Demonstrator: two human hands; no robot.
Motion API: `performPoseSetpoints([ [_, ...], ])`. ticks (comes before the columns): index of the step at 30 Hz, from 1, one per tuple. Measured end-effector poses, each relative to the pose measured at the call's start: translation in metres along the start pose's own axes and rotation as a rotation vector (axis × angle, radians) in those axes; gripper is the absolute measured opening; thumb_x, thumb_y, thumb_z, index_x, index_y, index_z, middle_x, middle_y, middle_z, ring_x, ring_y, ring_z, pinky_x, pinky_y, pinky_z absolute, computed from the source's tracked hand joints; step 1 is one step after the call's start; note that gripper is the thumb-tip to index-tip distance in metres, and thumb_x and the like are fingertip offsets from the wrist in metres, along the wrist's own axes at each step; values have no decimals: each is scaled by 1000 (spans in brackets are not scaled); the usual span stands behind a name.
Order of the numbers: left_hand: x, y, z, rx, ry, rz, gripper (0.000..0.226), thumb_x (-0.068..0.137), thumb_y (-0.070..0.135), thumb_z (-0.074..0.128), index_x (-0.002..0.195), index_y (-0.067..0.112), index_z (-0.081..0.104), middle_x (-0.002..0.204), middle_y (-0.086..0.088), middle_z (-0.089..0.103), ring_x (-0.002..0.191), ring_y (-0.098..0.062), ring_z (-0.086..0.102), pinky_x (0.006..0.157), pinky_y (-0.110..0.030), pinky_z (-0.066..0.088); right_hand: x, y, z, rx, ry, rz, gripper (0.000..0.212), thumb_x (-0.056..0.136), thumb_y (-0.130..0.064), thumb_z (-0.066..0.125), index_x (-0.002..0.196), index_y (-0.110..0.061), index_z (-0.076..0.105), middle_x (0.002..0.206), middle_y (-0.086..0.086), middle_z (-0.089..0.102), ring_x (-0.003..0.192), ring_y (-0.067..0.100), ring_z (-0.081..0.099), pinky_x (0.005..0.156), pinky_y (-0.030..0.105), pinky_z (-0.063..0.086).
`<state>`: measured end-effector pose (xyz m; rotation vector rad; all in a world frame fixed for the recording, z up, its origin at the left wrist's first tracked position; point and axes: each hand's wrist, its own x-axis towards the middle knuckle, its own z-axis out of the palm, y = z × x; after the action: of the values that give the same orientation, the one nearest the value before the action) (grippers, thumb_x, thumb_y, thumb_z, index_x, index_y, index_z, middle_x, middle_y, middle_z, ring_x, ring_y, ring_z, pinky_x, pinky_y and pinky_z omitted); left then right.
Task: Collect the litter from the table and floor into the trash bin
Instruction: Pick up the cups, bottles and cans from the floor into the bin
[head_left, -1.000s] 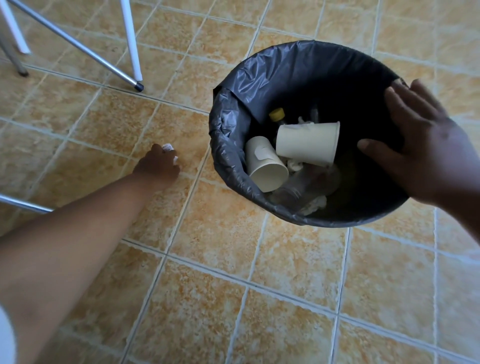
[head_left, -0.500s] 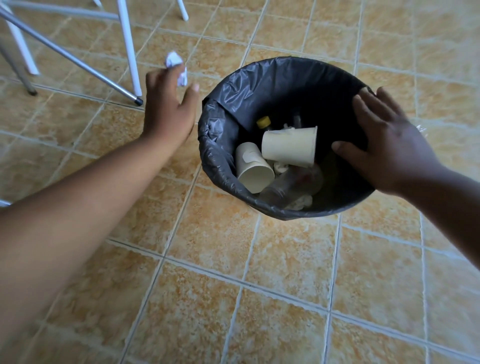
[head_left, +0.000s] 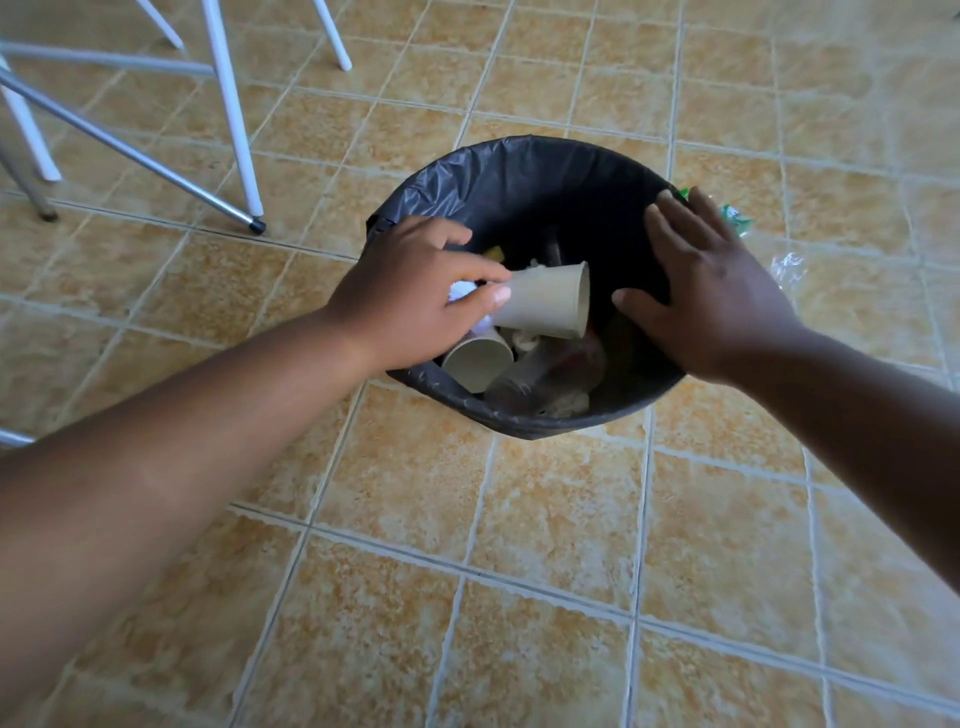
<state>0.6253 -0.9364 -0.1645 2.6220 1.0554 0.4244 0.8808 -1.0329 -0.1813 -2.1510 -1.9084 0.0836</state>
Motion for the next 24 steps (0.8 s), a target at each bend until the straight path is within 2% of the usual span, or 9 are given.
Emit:
performPoseSetpoints([
  [2, 0, 0, 1, 13, 103, -6, 36, 90, 41, 61, 121, 24, 68, 134, -10, 53, 130, -27, 43, 106, -40, 36, 0, -1, -1, -1, -5, 4, 83, 92, -49, 54, 155, -4, 22, 163, 14, 19, 152, 29, 5, 118, 44, 18],
  [5, -2, -7, 2, 130, 225, -108, 58, 87, 39, 63, 136, 11, 53, 144, -14, 42, 135, -34, 37, 111, -48, 30, -1, -3, -2, 8, -7, 10, 83, 92, -48, 55, 155, -4, 22, 163, 14, 19, 152, 29, 5, 119, 44, 18],
  [8, -1, -13, 7, 52, 162, -293, 72, 89, 37, 61, 149, 10, 32, 159, -10, 21, 146, -29, 19, 117, -45, 23, -1, -3, -3, 14, -5, 12, 83, 93, -47, 56, 155, -4, 22, 163, 14, 19, 152, 29, 4, 119, 43, 16],
  [11, 0, -16, 11, 40, 104, -341, 78, 91, 38, 57, 154, 12, 20, 163, -2, 9, 149, -20, 9, 116, -40, 24, -1, -4, -4, 28, -1, 13, 83, 93, -46, 56, 155, -2, 23, 162, 15, 20, 152, 30, 5, 120, 42, 15],
  [20, 2, -10, 10, 34, 95, -347, 79, 91, 39, 59, 153, 10, 21, 164, -4, 8, 150, -20, 7, 115, -37, 21, 2, 3, -4, 155, 30, -4, 71, 91, -34, 62, 147, 2, 37, 155, 16, 37, 148, 35, 22, 118, 49, 28],
  [24, 9, -5, 14, 31, 92, -332, 78, 91, 40, 59, 153, 9, 22, 164, -6, 8, 150, -22, 8, 115, -37, 21, 4, 12, -6, 178, 63, 9, 71, 89, -31, 67, 146, 3, 39, 153, 18, 41, 146, 38, 25, 117, 45, 23],
])
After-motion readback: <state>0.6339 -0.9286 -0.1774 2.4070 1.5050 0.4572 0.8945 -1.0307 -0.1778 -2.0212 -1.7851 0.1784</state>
